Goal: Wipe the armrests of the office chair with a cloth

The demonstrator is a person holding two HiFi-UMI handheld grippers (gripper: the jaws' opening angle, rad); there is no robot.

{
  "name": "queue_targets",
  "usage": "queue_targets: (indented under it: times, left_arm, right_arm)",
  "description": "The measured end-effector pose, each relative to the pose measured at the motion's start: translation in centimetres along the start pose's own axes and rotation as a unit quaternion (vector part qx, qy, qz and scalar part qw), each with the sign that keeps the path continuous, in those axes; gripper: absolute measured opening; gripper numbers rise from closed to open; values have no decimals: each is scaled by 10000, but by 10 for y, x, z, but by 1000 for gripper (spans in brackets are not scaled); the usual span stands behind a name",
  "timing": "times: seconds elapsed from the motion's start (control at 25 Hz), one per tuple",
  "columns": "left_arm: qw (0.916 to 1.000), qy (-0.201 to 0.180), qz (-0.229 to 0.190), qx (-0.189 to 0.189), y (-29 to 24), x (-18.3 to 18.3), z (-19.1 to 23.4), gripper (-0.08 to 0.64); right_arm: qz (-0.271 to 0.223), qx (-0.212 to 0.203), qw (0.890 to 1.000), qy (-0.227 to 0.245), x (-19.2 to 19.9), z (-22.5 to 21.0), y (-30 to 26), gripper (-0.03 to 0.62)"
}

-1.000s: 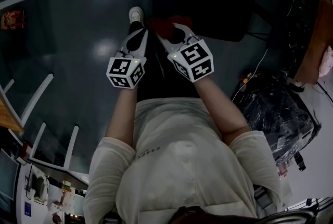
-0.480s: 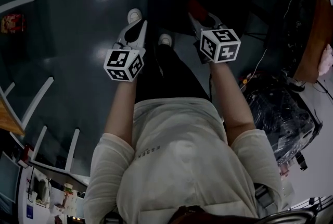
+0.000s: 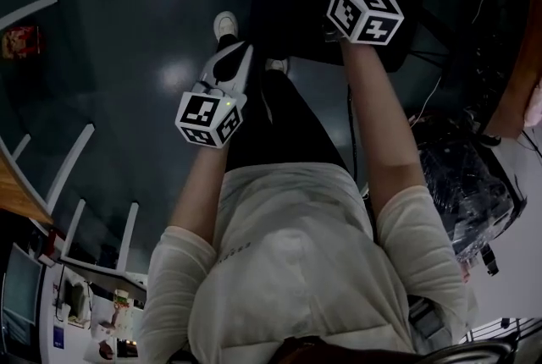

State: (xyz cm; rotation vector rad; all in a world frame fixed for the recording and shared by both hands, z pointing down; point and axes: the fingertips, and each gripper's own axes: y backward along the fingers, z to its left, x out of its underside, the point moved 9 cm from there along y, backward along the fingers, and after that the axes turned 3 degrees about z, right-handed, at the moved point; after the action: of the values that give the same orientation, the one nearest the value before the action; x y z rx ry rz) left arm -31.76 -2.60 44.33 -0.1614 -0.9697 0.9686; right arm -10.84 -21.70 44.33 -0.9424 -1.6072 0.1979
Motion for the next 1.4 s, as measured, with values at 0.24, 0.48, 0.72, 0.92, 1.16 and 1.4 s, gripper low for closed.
queue_targets:
  times: [0.24, 0.48, 0.72, 0.92, 1.16, 1.4]
  left_arm:
    - [10000, -39, 37, 71, -2, 2, 0, 12]
    - [9999, 3, -142, -62, -1, 5, -2, 6]
    - [9993, -14, -276, -234, 0, 7, -4, 6]
    - [9986, -49, -401, -328, 0, 10, -5, 6]
    - [9978, -69, -496, -432, -1, 11, -8, 6]
    - [9963, -28, -634, -576, -1, 14, -9, 6]
  right_arm:
    - [-94, -243, 9993, -275, 8, 4, 4, 48]
    - [135, -637, 9976, -228, 27, 19, 29, 49]
    - [400, -907, 9940, -466, 64, 40, 61, 48]
    - [550, -1059, 9902, -729, 88, 53, 79, 48]
    - [705, -1254, 9851, -945, 110, 69, 105, 49]
    - [846, -1437, 9767, -1353, 138, 84, 128, 48]
